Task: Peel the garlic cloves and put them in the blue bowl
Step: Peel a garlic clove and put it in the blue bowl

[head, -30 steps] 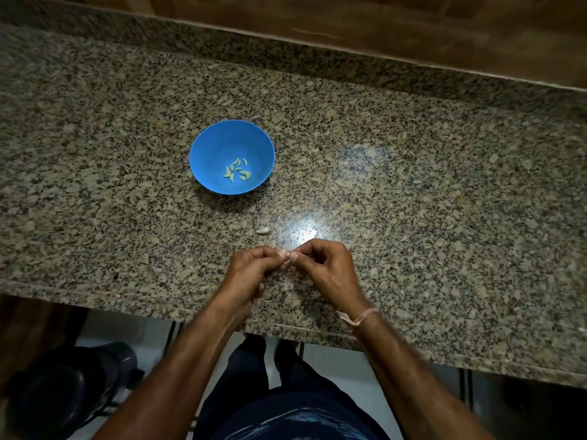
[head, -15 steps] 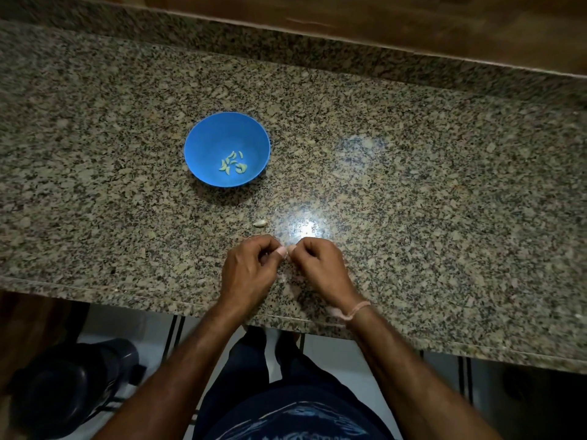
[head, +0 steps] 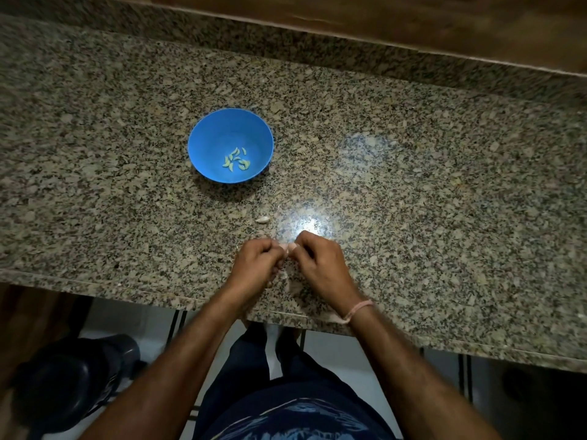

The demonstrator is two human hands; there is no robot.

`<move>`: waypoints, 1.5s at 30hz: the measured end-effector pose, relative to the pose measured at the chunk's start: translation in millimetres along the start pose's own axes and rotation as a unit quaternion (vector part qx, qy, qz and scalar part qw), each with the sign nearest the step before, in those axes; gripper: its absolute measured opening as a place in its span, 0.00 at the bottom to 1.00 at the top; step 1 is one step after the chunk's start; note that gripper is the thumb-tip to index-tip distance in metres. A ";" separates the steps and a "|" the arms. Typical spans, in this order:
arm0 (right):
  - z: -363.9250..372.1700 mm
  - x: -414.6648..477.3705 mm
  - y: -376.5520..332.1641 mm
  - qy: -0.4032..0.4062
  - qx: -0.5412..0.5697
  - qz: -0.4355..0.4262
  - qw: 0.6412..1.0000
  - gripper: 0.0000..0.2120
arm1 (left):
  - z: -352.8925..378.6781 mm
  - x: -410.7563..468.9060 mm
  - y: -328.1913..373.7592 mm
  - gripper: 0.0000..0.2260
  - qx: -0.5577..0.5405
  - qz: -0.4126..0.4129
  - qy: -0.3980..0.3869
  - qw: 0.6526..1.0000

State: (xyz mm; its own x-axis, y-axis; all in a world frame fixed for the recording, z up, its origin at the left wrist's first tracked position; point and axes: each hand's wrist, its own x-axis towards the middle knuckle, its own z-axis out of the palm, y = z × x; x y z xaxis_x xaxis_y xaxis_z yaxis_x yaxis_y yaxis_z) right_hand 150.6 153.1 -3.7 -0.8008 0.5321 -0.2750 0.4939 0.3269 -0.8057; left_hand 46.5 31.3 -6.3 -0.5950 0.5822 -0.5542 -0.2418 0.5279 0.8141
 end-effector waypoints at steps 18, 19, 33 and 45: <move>12.6 2.2 2.6 0.058 0.119 0.046 0.990 0.09 | 1.7 -5.1 0.5 0.07 0.117 0.109 0.106 0.981; 11.4 2.6 3.6 0.050 0.154 0.073 0.984 0.08 | 2.6 -6.0 2.0 0.06 0.101 0.108 0.112 0.983; 1.6 1.2 2.9 0.000 0.367 0.166 0.915 0.06 | -8.3 -5.9 9.4 0.05 -0.121 0.001 0.036 0.992; -2.5 -1.5 3.9 0.006 0.317 0.148 0.937 0.05 | -15.8 0.8 7.0 0.03 -0.075 -0.004 0.004 0.997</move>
State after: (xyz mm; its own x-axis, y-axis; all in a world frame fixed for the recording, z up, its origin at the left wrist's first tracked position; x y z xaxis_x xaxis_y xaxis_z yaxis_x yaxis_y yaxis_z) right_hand 154.6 155.5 -5.1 -0.6545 0.5360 -0.5332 0.3909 -0.3638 -0.8455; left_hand 32.3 25.6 1.7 -0.5984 0.5731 -0.5600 -0.3578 0.4342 0.8267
